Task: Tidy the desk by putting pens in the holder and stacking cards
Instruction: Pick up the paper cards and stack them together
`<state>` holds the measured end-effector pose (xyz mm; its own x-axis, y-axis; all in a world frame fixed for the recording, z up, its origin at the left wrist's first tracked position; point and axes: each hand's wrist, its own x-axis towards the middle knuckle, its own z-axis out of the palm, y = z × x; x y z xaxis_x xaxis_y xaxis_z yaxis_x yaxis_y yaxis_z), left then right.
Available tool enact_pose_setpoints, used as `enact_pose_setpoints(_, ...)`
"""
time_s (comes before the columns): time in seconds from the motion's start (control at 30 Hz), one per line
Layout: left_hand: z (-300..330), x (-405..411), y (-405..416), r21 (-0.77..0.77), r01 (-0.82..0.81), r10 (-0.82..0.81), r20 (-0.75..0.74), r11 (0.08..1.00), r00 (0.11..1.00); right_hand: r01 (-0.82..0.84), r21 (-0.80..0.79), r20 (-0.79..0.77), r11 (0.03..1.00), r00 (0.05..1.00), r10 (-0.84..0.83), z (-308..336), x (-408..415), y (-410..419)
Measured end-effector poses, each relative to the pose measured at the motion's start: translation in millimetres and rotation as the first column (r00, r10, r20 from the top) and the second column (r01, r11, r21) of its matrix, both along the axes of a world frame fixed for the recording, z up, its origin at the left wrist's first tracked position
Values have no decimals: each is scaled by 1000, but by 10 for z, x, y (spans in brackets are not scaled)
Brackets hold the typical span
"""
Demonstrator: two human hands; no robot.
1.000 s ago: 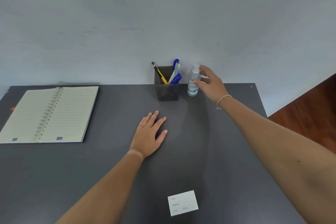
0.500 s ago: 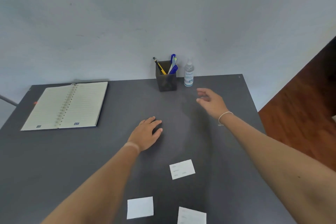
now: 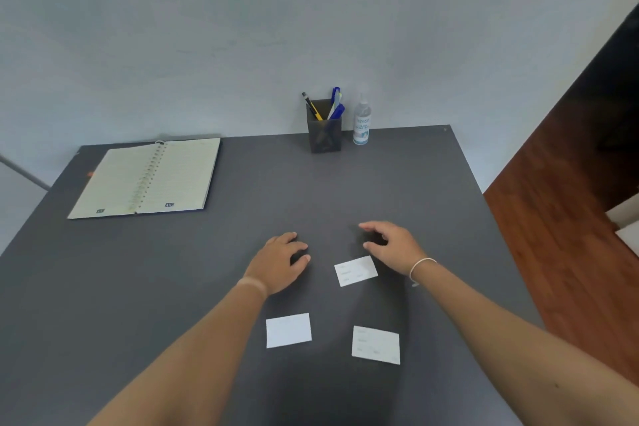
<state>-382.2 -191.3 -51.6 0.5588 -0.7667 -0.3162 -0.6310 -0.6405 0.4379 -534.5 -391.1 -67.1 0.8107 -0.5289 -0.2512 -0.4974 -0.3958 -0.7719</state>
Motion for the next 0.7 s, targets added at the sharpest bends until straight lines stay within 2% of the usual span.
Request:
enact_pose_setpoints(0.23,11,-188,454,-31,82,-83,-39,996,996,-132,-144,-172,981,979,107,111,-286,470)
enact_pose_setpoints(0.53,49,-362,867,21,200,-200,-19,980,980,-89,-334,-299,938,954,-16,136,-432,863)
enact_pose_setpoints(0.7,93,-413,968,85,182,-184,16,980,983,-59,-394,-311,917,948,-73,137,-413,937)
